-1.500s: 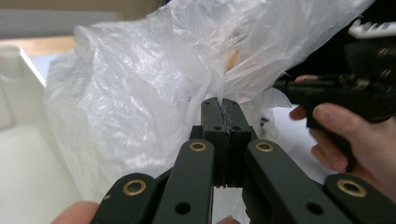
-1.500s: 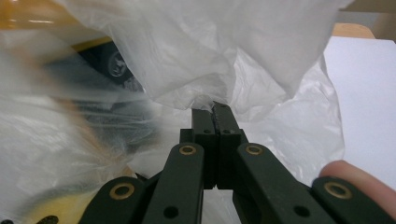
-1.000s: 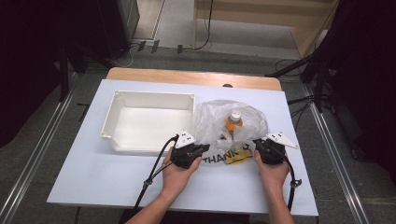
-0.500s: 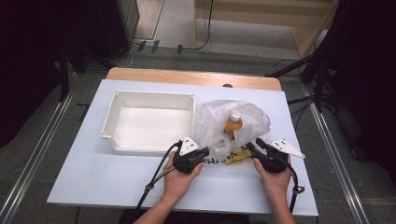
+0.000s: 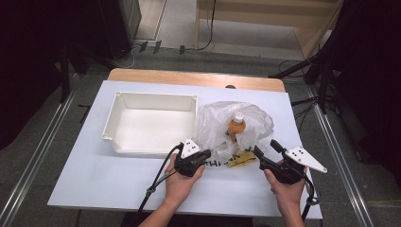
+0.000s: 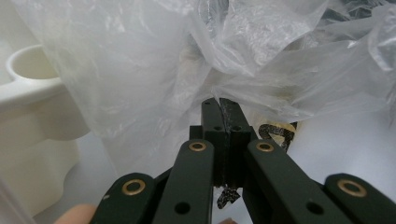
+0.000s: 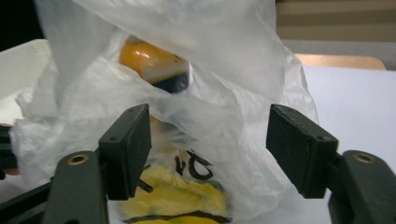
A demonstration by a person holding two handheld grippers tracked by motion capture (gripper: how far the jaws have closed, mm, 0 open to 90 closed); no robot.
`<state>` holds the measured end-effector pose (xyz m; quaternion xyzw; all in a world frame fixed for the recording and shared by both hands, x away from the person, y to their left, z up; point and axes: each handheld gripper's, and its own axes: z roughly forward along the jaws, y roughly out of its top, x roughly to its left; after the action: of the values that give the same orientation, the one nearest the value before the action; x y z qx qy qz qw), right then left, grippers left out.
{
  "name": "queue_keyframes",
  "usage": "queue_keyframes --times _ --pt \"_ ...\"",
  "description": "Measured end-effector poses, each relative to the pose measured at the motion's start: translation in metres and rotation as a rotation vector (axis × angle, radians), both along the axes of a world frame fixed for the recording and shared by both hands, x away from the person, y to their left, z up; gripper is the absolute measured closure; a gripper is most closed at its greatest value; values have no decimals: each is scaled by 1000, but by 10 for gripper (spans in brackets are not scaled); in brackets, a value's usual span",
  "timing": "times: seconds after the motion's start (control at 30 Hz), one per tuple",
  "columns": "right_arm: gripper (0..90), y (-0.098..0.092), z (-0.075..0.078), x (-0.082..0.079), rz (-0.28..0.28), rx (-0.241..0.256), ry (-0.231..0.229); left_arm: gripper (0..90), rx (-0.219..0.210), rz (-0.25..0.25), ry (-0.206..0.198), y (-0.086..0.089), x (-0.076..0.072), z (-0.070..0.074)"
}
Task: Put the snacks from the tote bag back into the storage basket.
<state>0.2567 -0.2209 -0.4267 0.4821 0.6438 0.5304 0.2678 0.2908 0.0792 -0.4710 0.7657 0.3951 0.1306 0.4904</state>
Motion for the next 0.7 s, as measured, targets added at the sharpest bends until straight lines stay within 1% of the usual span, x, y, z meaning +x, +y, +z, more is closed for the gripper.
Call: queue_keyframes --times 0.03,0.1,0.13,0.2,0.23,0.27,0.33,0.47,0.63,0.7 --pt "270 1 5 -2 7 -5 -10 900 0 0 0 0 0 0" --pt "245 2 10 -3 15 -4 -12 900 2 1 -2 0 0 0" --pt "233 3 13 -4 16 -6 -20 900 0 0 -3 0 0 0" --pt "225 3 16 -5 19 0 -26 900 0 0 -4 0 0 0" --pt "193 4 21 -6 20 1 -32 900 0 0 -4 0 0 0" --pt "193 4 21 -6 20 1 -32 900 -1 0 -4 0 0 0" --pt "162 4 28 -8 20 6 -44 900 0 0 -3 0 0 0" --pt "156 5 33 -10 14 3 -51 900 0 0 -3 0 0 0" --pt "145 8 42 -9 1 23 -55 900 2 -1 -2 0 0 0" --pt "140 9 43 -9 -5 22 -53 900 3 -1 -3 -1 0 0"
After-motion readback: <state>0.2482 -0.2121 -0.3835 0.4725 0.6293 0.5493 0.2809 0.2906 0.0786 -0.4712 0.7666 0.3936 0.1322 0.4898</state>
